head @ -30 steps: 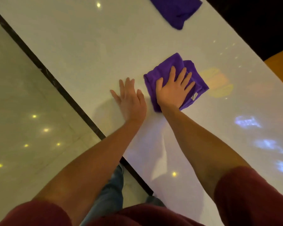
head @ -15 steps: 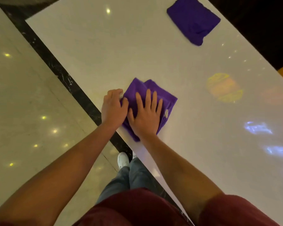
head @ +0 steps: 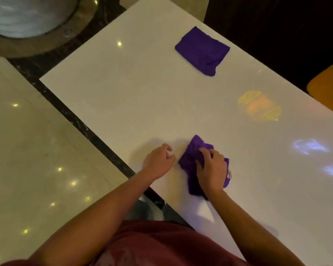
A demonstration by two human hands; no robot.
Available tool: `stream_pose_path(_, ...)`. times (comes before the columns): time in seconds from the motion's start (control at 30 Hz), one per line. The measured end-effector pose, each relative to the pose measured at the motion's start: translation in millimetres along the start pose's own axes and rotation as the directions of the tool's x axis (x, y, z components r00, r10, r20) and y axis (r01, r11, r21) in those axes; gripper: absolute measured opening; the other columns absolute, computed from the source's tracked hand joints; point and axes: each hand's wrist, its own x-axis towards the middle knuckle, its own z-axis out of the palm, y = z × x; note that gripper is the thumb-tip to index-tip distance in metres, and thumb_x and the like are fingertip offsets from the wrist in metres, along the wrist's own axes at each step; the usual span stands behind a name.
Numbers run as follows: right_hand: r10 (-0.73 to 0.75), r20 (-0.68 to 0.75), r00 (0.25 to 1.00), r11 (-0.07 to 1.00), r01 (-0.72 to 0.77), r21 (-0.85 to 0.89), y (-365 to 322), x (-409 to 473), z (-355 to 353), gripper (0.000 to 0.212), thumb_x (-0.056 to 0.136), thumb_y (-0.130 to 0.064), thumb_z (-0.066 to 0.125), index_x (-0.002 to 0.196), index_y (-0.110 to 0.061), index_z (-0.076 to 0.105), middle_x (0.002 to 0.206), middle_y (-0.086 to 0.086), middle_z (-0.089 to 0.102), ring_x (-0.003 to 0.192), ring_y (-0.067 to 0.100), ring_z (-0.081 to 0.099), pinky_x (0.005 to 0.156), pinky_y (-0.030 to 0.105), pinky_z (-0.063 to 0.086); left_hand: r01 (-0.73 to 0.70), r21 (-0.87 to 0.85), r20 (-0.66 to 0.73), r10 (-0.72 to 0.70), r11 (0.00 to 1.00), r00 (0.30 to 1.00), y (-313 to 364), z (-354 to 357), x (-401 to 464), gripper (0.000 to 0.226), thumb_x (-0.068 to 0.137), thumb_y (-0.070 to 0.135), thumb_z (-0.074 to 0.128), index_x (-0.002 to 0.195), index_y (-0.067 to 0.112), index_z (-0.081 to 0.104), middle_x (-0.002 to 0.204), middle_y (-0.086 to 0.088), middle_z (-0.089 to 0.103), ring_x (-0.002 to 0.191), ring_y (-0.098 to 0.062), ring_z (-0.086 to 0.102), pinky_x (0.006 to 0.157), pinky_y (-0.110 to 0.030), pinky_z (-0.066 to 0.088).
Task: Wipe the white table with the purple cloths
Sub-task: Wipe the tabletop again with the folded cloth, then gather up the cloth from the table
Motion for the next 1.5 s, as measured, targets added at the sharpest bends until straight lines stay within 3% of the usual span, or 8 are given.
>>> stream_pose_path(0.27, 0.188, -0.019, 0.982, 0.762, -0.134, 0.634, -126.8, 89.9, -59.2, 0.054, 0.087, -0.045, 0.081, 0.13, -0.043, 0.049, 0.11, -0.025, 0.061, 0.094, 0.001, 0.066, 0.07, 0.009, 0.049, 0.003, -0.523, 0.184, 0.11, 0.852, 0.977, 23.1, -102.9, 42.2, 0.06, 0.097, 0.055, 0.062, 0.144, 0.019, 0.055, 0.136, 0.004, 0.064, 0.124, -0.015, 0.06, 0.099, -0.031, 0.05)
stream_pose_path(0.47, 0.281, 0.125, 0.952, 0.323, -0.216, 0.921, -235.9, 84.8, -50.9, 0.061, 0.082, -0.052, 0.079, 0.137, -0.033, 0.058, 0.119, -0.008, 0.073, 0.101, 0.009, 0.075, 0.08, 0.029, 0.062, -0.13, -0.718, 0.081, 0.269, 0.684, 0.96, 7.8, -212.0, 45.3, 0.036, 0.095, 0.045, 0.07, 0.125, 0.026, 0.064, 0.117, 0.007, 0.075, 0.106, -0.009, 0.073, 0.085, -0.025, 0.06)
stream_pose_path(0.67, 0.359, 0.234, 0.904, 0.207, -0.321, 0.924, -311.7, 82.7, -15.0, 0.063, 0.1, -0.038, 0.07, 0.156, -0.021, 0.047, 0.123, -0.008, 0.069, 0.115, 0.017, 0.069, 0.103, 0.043, 0.059, -0.348, -0.461, -0.077, 0.354, 0.816, 0.932, -27.8, -305.2, 52.3, 0.027, 0.101, 0.037, 0.064, 0.125, 0.026, 0.059, 0.118, 0.007, 0.068, 0.107, -0.013, 0.066, 0.089, -0.03, 0.056)
stream_pose_path(0.93, 0.283, 0.294, 0.913, 0.169, -0.349, 0.922, -337.0, 111.5, 6.8, 0.064, 0.094, -0.068, 0.065, 0.138, -0.02, 0.065, 0.117, -0.002, 0.074, 0.107, 0.02, 0.07, 0.083, 0.034, 0.059, -0.396, -0.49, 0.036, 0.473, 0.776, 0.881, -7.5, -362.8, 74.1, 0.027, 0.103, 0.04, 0.059, 0.128, 0.027, 0.058, 0.119, 0.008, 0.069, 0.107, -0.014, 0.068, 0.093, -0.037, 0.059)
stream_pose_path(1.03, 0.214, 0.384, 0.898, -0.051, -0.382, 0.923, -335.0, 134.7, 13.6, 0.064, 0.091, -0.074, 0.059, 0.139, -0.033, 0.065, 0.131, -0.003, 0.075, 0.127, 0.024, 0.067, 0.106, 0.051, 0.056, -0.353, -0.575, 0.071, 0.475, 0.738, 0.877, 4.5, -374.5, 93.4, 0.028, 0.104, 0.039, 0.059, 0.13, 0.031, 0.059, 0.121, 0.01, 0.07, 0.109, -0.013, 0.069, 0.093, -0.035, 0.06)
stream_pose_path(1.13, 0.1, 0.406, 0.908, -0.313, -0.359, 0.88, -336.4, 160.3, 14.3, 0.064, 0.095, -0.069, 0.061, 0.142, -0.026, 0.063, 0.14, 0.006, 0.07, 0.129, 0.032, 0.068, 0.1, 0.052, 0.06, -0.344, -0.557, 0.048, 0.442, 0.756, 0.896, 9.6, -384.1, 121.2, 0.03, 0.105, 0.04, 0.054, 0.135, 0.032, 0.058, 0.124, 0.009, 0.069, 0.112, -0.012, 0.068, 0.096, -0.035, 0.059)
stream_pose_path(1.37, 0.257, 0.273, 0.927, 0.115, -0.31, 0.944, -342.6, 234.2, -11.5, 0.072, 0.099, -0.035, 0.074, 0.159, -0.047, 0.037, 0.146, -0.01, 0.057, 0.125, 0.019, 0.067, 0.104, 0.045, 0.06, -0.299, -0.243, -0.071, 0.29, 0.923, 0.954, 6.8, -405.1, 210.3, 0.034, 0.106, 0.041, 0.051, 0.136, 0.024, 0.051, 0.129, -0.002, 0.063, 0.106, -0.017, 0.064, 0.084, -0.033, 0.056)
stream_pose_path(1.5, 0.331, 0.166, 0.929, 0.261, -0.259, 0.93, -335.6, 275.2, -25.5, 0.057, 0.109, -0.017, 0.056, 0.149, -0.057, 0.048, 0.143, -0.014, 0.051, 0.124, 0.015, 0.061, 0.098, 0.039, 0.063, -0.191, -0.472, 0.013, 0.223, 0.861, 0.975, 18.0, -406.7, 253.8, 0.075, 0.098, 0.03, 0.069, 0.156, 0.049, 0.024, 0.137, -0.003, 0.062, 0.114, -0.024, 0.068, 0.093, -0.045, 0.061)
